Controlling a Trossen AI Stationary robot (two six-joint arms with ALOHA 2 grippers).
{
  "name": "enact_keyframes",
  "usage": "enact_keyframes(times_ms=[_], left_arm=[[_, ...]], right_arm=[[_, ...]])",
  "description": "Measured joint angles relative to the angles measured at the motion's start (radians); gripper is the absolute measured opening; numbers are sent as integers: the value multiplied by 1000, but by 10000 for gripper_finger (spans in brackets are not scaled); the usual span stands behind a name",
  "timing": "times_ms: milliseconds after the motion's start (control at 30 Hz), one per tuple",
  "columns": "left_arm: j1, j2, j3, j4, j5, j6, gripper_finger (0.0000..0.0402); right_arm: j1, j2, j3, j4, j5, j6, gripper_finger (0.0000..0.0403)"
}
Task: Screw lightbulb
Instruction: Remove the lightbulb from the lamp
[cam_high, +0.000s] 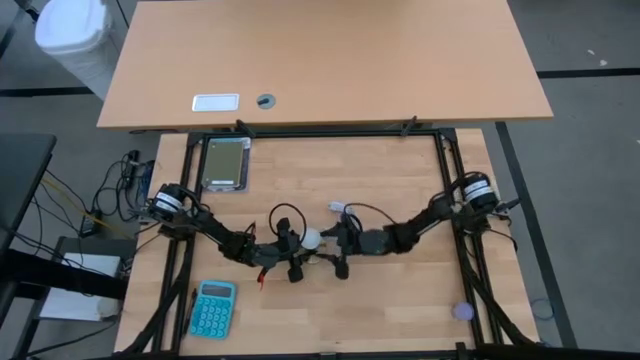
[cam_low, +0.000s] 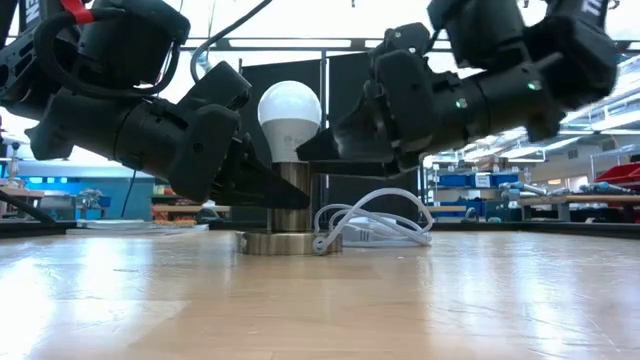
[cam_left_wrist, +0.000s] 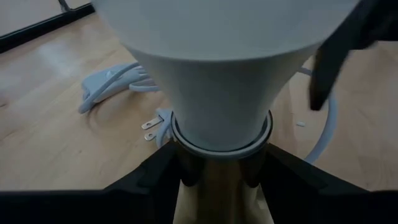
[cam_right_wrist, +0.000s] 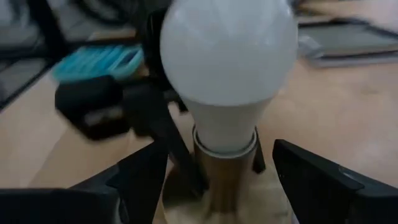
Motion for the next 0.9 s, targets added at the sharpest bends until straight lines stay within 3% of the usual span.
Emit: enact_keyframes(times_ms=[200,333,533,700,900], left_arm=[[0,0,0,-1,-3,-3,193],[0,0,0,-2,-4,-6,193],[0,-1,1,-5,-7,-21,193],[0,-1,1,-6,-7,-22,193],[0,-1,1,-10,-9,-22,193]], right_arm=[[65,123,32,238,194,25,291],[79,179,98,230,289,33,291],[83,245,187,230,346,44,290],[111,286,229,253,485,19,289],[125,289,235,297,548,-30,247]])
